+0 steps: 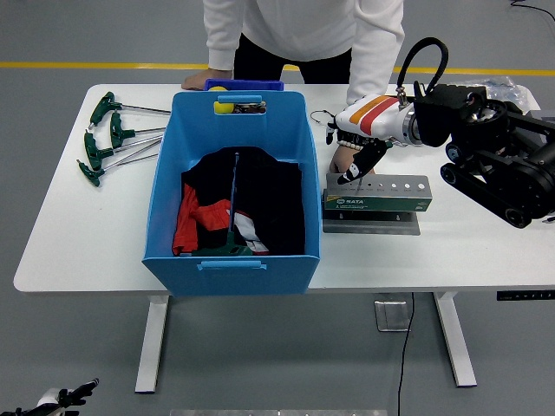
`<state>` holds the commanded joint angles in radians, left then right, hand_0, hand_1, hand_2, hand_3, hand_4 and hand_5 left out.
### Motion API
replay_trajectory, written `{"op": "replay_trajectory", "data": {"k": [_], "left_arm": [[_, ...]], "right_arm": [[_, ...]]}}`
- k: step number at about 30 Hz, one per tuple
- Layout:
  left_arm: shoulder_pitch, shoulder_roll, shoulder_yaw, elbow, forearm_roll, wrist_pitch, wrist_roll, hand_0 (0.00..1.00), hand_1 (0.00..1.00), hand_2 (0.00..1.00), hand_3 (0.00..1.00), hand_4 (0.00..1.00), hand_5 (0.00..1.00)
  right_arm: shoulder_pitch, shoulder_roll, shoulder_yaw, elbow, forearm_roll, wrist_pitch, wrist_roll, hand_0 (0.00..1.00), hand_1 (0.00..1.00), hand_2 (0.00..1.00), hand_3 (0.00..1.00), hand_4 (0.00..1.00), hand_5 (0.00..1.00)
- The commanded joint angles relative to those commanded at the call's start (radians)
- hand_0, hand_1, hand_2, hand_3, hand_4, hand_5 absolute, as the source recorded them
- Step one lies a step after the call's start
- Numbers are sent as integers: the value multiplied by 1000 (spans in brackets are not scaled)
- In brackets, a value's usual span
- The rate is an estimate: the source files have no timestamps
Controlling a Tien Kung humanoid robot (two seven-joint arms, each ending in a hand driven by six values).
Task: Lift tool from toolbox,place it in box,lift tool from toolbox,place it in box
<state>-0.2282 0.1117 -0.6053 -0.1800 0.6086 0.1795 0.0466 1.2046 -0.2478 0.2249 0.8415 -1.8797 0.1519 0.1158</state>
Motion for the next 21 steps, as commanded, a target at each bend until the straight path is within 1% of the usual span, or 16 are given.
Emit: {"op": "replay_trajectory", "data": {"k": [2,3,8,9,14,15,21], "left_arm": [[-4,1,6,0,-6,2,-2,869,802,784,612,721,567],[-5,1,9,0,-10,3,-3,869,801,783,613,721,567],[-11,2,23,0,-24,5,-7,869,801,783,613,721,567],[-12,2,27,0,-28,6,-8,870,799,780,613,722,567],[-14,2,37,0,-38,7,-12,870,799,780,613,722,567],[-14,2,38,0,-39,8,-12,870,797,781,613,723,568],[-14,2,41,0,-38,8,-11,871,797,781,612,725,571]], "right_arm": [[8,13,-15,-26,-14,-5,8,858,627,668,664,998,566],[10,20,-20,-39,-21,-7,11,858,631,680,604,998,564],[9,35,-34,-77,-27,-13,22,858,631,680,604,998,564],[8,37,-38,-84,-25,-12,22,868,629,681,557,998,548],[1,39,-54,-100,-21,-12,26,868,629,681,557,998,548],[1,40,-57,-103,-21,-12,27,874,622,677,534,998,527],[-7,44,-76,-121,-21,-9,28,876,617,672,533,998,526]]}}
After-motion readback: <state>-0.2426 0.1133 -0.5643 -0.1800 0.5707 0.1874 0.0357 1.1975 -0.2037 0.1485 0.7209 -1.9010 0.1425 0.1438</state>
